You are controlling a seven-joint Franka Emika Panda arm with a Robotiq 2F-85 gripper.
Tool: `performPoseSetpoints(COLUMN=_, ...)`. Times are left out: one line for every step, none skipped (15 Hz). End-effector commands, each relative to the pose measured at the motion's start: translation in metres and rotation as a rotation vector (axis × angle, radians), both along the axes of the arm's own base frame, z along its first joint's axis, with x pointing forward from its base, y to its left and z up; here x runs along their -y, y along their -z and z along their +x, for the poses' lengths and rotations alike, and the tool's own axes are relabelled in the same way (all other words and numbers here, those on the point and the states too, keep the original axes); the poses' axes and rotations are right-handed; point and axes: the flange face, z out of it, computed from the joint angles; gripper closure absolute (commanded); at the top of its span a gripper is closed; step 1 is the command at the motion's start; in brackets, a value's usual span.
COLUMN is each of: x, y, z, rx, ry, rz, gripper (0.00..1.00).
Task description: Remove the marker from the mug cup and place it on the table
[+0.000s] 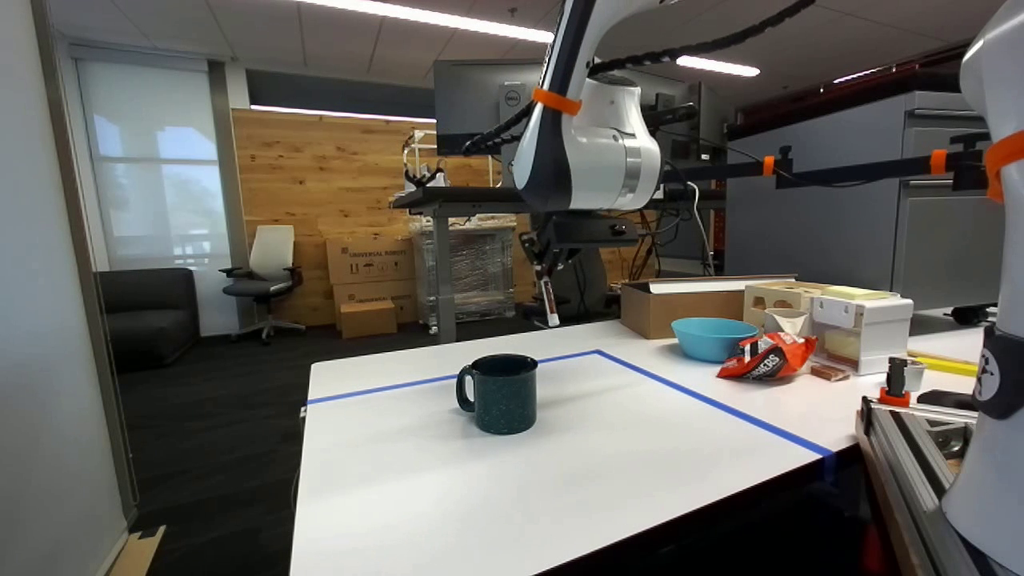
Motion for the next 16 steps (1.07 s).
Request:
performPoseSetpoints(x=0.012, y=0.032, z=0.003, rx=-0.077, ry=0.036, rz=-0.025, gripper=0.95)
performPoseSetpoints(x=0.016, y=0.042, z=0.003, rx=-0.107, ry=0.047, rz=-0.028, gripper=0.95)
performPoseSetpoints(x=0.02, y=0.052, z=0.002, rx=-0.142, ry=0.061, rz=-0.029, gripper=0.95)
performPoseSetpoints(x=0.022, y=0.061, z=0.002, rx=-0.171, ry=0.075, rz=-0.026, gripper=0.95)
performPoseSetpoints(x=0.025, y=0.072, z=0.003, rx=-0.21, ry=0.089, rz=-0.019, gripper=0.95)
performPoseSetpoints(x=0.028, y=0.08, z=0.004, rx=-0.248, ry=0.098, rz=-0.013, gripper=0.95)
performPoseSetpoints(x=0.03, y=0.089, z=0.005, rx=-0.292, ry=0.108, rz=0.006, gripper=0.95)
performPoseSetpoints(x=0.03, y=0.097, z=0.007, rx=-0.338, ry=0.115, rz=0.029, gripper=0.95)
performPoseSetpoints(x=0.03, y=0.104, z=0.009, rx=-0.379, ry=0.122, rz=0.052, gripper=0.95)
performPoseSetpoints(x=0.03, y=0.11, z=0.011, rx=-0.422, ry=0.134, rz=0.081, gripper=0.95)
performPoseSetpoints(x=0.029, y=0.116, z=0.014, rx=-0.452, ry=0.141, rz=0.099, gripper=0.95)
performPoseSetpoints(x=0.03, y=0.121, z=0.015, rx=-0.48, ry=0.157, rz=0.111, gripper=0.95)
performPoseSetpoints(x=0.028, y=0.124, z=0.019, rx=-0.5, ry=0.158, rz=0.121, gripper=0.95)
performPoseSetpoints(x=0.026, y=0.124, z=0.023, rx=-0.511, ry=0.164, rz=0.126, gripper=0.95)
performPoseSetpoints(x=0.026, y=0.124, z=0.027, rx=-0.519, ry=0.168, rz=0.13, gripper=0.95)
performPoseSetpoints(x=0.025, y=0.125, z=0.03, rx=-0.527, ry=0.172, rz=0.134, gripper=0.95)
